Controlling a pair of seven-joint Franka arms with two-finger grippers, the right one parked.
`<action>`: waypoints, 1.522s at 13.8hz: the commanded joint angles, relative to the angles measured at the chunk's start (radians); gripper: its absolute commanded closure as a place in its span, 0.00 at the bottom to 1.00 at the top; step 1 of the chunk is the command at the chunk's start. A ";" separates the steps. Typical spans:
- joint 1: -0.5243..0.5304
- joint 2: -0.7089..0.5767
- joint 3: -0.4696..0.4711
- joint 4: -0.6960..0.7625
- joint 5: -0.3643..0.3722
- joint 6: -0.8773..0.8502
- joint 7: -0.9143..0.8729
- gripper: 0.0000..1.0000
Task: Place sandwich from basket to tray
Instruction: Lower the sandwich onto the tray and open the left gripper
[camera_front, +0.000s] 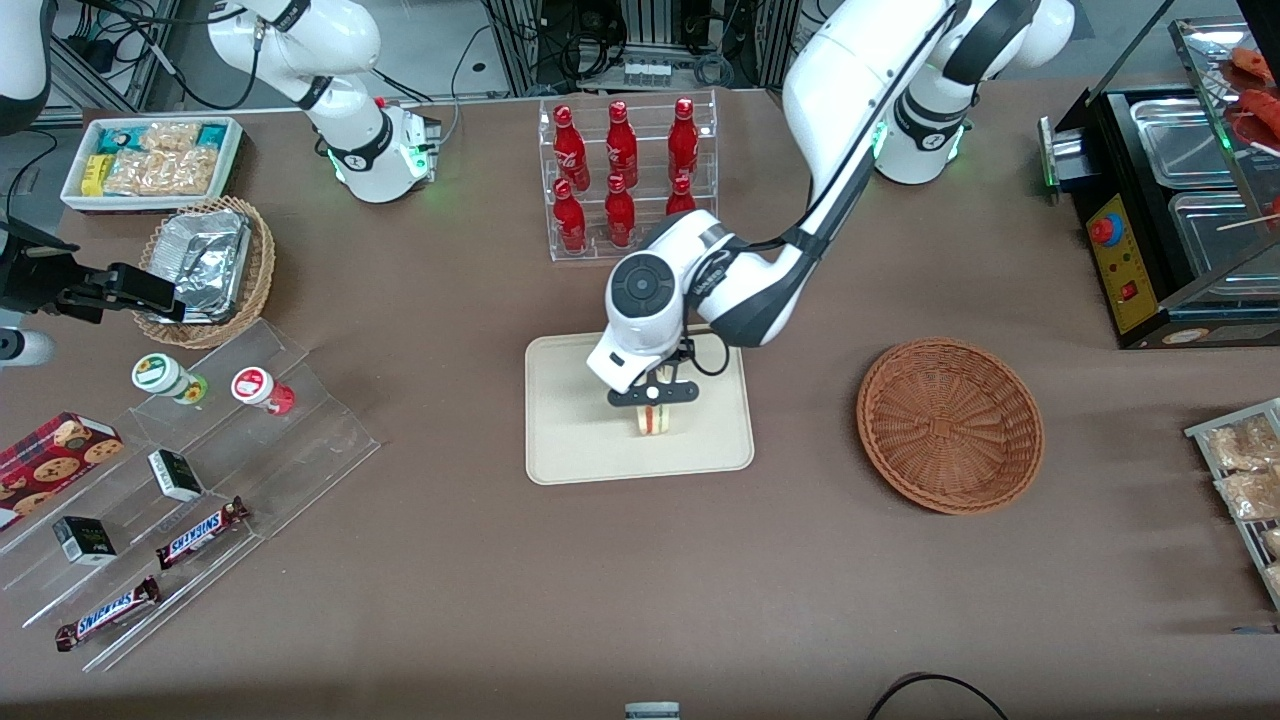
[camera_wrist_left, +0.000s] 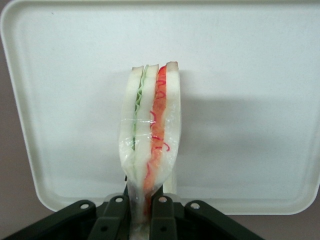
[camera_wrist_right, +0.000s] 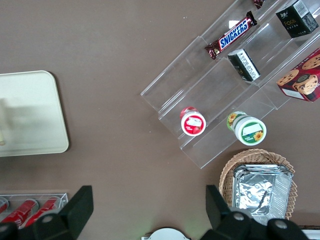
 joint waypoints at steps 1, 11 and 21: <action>-0.024 0.054 0.019 0.090 0.014 -0.045 -0.031 1.00; -0.024 0.104 0.018 0.149 0.012 -0.059 -0.100 1.00; -0.017 0.114 0.018 0.202 -0.002 -0.100 -0.103 0.00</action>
